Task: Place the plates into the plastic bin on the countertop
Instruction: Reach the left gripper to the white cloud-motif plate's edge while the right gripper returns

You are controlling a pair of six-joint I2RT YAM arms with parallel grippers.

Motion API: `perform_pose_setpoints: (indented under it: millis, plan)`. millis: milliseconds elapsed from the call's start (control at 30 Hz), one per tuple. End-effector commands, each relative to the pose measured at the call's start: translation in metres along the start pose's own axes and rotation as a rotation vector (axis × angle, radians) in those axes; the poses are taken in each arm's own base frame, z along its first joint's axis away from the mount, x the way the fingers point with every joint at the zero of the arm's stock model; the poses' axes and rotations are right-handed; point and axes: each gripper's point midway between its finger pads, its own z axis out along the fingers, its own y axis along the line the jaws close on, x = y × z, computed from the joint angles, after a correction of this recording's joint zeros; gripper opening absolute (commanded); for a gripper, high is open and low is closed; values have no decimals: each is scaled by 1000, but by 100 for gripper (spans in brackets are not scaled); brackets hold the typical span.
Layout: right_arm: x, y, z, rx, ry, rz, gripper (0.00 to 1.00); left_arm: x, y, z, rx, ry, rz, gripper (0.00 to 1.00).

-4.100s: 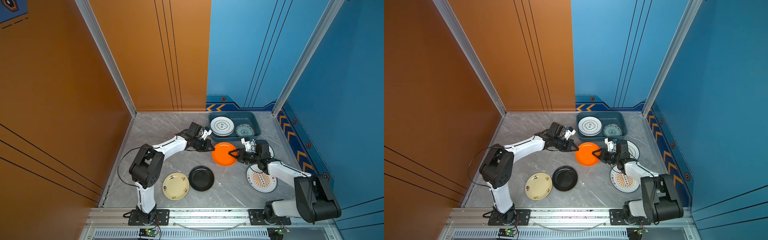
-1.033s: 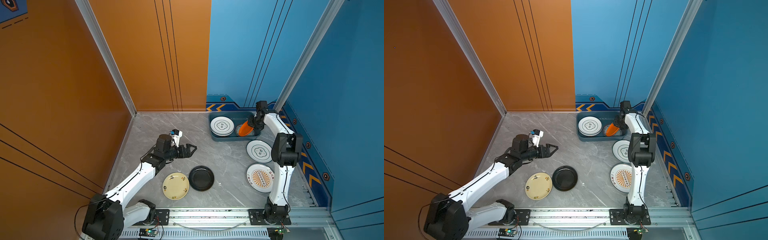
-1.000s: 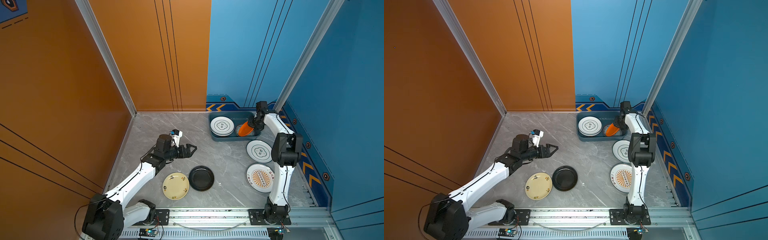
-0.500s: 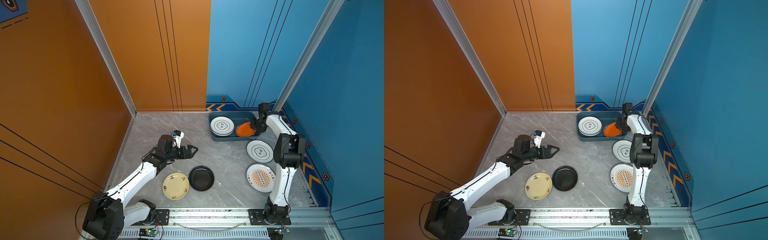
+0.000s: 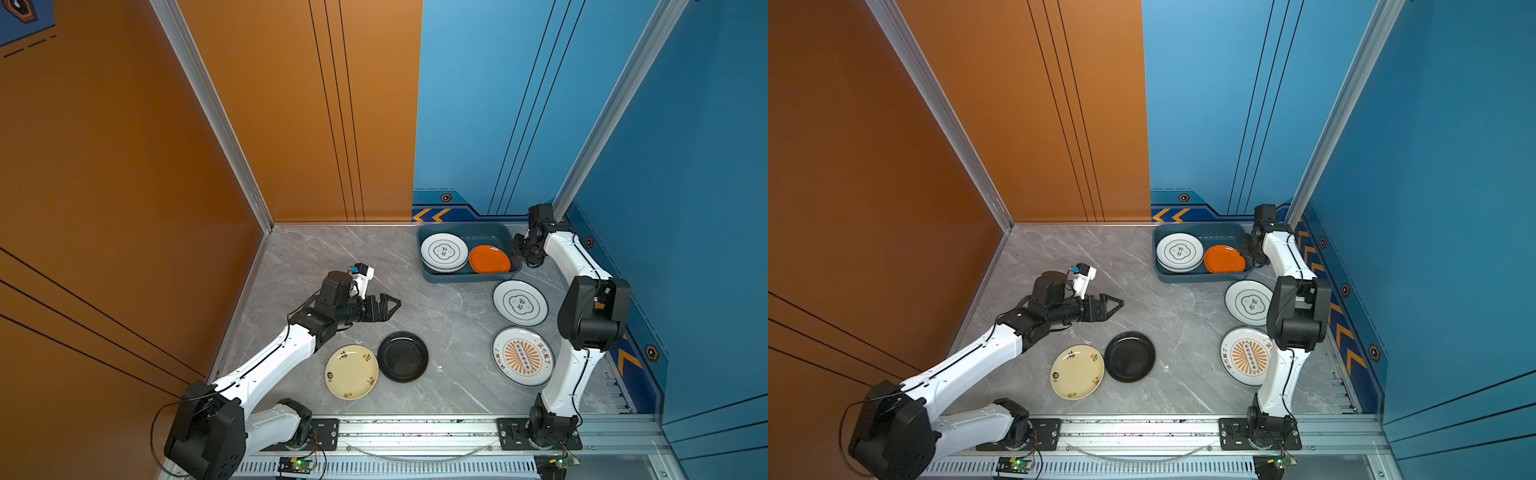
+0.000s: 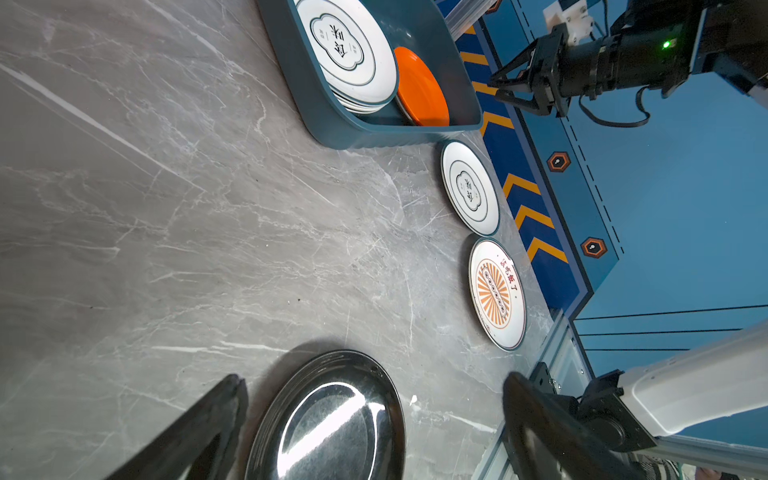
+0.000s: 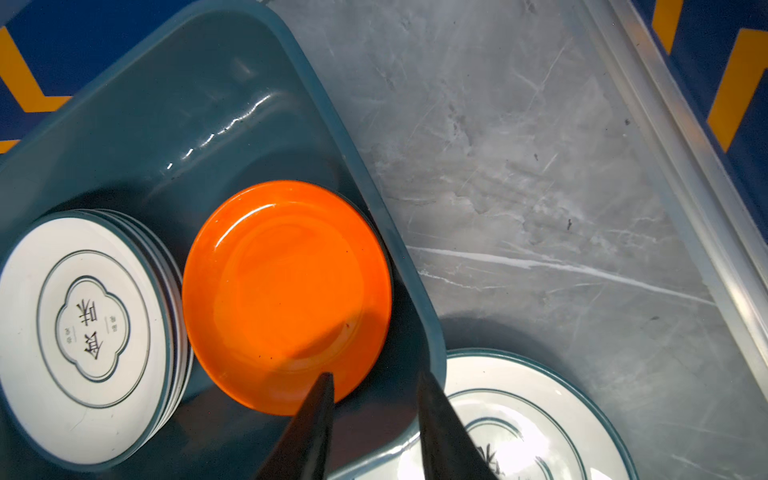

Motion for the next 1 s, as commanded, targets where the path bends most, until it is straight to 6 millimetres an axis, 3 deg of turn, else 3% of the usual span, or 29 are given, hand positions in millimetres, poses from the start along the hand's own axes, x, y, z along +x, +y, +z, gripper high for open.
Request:
perform_pose_setpoints:
  millis: [0, 233, 500, 533, 633, 800, 967]
  plan:
    - [1, -9, -22, 12, -33, 26, 37, -3, -11, 4, -17, 4, 47, 98]
    - [22, -10, -65, -62, -110, 42, 40, 13, -50, 44, -5, 59, 111, 98]
    - [80, -25, -95, -108, -129, 24, 67, 36, -80, 118, 3, 114, 70, 98]
    - [86, -28, -99, -111, -133, 23, 68, 29, -94, 127, 19, 100, 78, 98]
    - [107, -37, -104, -108, -130, 19, 69, 35, -107, 154, 11, 111, 69, 98]
    - [127, -50, -115, -110, -149, 30, 68, 47, -114, 200, -7, 131, -9, 98]
    - [133, -65, -123, -126, -166, 74, 68, 59, -123, 239, 3, 142, -87, 100]
